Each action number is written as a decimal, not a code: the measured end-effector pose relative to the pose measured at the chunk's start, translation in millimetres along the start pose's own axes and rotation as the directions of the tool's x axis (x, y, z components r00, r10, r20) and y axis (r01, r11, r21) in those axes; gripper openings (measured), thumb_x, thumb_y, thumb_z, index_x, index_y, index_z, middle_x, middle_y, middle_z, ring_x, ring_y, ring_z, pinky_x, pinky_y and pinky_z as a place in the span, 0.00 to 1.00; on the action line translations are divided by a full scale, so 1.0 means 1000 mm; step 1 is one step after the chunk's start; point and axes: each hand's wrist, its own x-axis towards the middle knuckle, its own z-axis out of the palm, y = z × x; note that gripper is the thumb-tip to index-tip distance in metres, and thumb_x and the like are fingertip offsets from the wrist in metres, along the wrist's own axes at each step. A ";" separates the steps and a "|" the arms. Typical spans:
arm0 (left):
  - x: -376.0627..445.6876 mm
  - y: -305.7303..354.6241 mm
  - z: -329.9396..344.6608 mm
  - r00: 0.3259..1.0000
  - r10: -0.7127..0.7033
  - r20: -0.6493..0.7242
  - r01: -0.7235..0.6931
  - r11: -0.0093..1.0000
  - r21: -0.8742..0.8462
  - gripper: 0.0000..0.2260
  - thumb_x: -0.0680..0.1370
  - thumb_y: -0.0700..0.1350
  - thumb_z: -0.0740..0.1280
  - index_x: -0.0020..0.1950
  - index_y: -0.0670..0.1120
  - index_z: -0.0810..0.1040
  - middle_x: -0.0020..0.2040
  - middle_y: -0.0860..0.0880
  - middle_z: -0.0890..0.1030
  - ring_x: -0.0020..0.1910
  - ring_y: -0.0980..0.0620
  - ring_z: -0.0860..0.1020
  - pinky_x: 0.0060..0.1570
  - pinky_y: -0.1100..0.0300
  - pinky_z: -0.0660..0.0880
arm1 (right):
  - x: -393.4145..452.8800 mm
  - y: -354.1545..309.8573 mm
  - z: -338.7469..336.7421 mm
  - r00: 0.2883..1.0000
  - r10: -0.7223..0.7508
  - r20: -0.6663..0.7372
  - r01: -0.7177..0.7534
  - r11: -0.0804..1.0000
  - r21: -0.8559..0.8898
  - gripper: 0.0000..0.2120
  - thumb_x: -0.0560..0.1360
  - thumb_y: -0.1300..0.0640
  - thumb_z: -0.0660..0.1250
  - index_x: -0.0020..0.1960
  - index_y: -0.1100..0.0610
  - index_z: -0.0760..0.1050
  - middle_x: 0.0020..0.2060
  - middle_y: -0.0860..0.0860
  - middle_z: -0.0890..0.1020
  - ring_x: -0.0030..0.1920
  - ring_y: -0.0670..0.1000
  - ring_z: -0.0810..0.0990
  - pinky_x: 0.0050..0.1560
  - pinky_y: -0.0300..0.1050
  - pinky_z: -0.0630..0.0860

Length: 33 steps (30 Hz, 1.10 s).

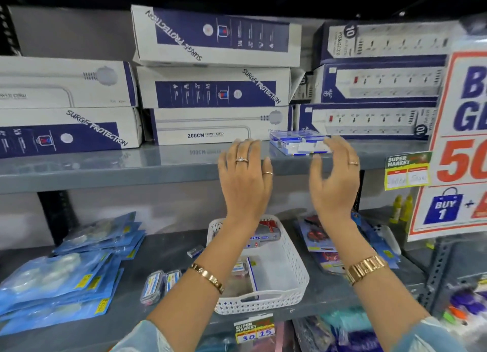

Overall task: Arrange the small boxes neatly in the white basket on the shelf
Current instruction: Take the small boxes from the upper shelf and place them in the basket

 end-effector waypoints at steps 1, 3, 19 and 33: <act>0.006 0.003 0.003 1.000 0.006 0.013 -0.005 1.000 -0.027 0.14 0.70 0.39 0.72 0.55 0.36 0.80 0.53 0.39 0.83 0.55 0.39 0.80 0.56 0.45 0.76 | 0.010 0.002 -0.001 1.000 0.012 0.013 -0.012 1.000 0.003 0.14 0.74 0.66 0.64 0.58 0.68 0.76 0.57 0.64 0.79 0.60 0.62 0.77 0.61 0.43 0.68; 0.017 0.009 0.008 0.998 -0.009 0.060 0.014 0.997 -0.081 0.15 0.72 0.39 0.70 0.57 0.35 0.79 0.54 0.38 0.82 0.55 0.38 0.79 0.56 0.46 0.76 | 0.027 0.008 0.000 0.997 0.045 0.057 -0.044 0.999 -0.013 0.14 0.75 0.64 0.63 0.60 0.66 0.75 0.58 0.62 0.79 0.60 0.61 0.77 0.59 0.46 0.70; 0.088 0.027 0.071 0.569 -0.340 0.749 0.606 0.789 -0.102 0.28 0.80 0.59 0.53 0.73 0.41 0.59 0.69 0.40 0.70 0.67 0.40 0.70 0.62 0.50 0.67 | 0.111 0.065 0.048 0.601 0.537 0.592 -0.500 0.830 -0.246 0.34 0.76 0.38 0.52 0.73 0.62 0.60 0.69 0.60 0.69 0.69 0.60 0.67 0.66 0.53 0.65; 0.090 0.022 0.085 0.441 -0.295 0.847 0.628 0.776 -0.057 0.33 0.78 0.64 0.51 0.76 0.44 0.55 0.76 0.45 0.61 0.74 0.44 0.60 0.69 0.51 0.60 | 0.115 0.061 0.048 0.415 0.536 0.735 -0.533 0.798 -0.280 0.34 0.76 0.37 0.54 0.71 0.61 0.65 0.72 0.58 0.68 0.70 0.58 0.67 0.68 0.50 0.63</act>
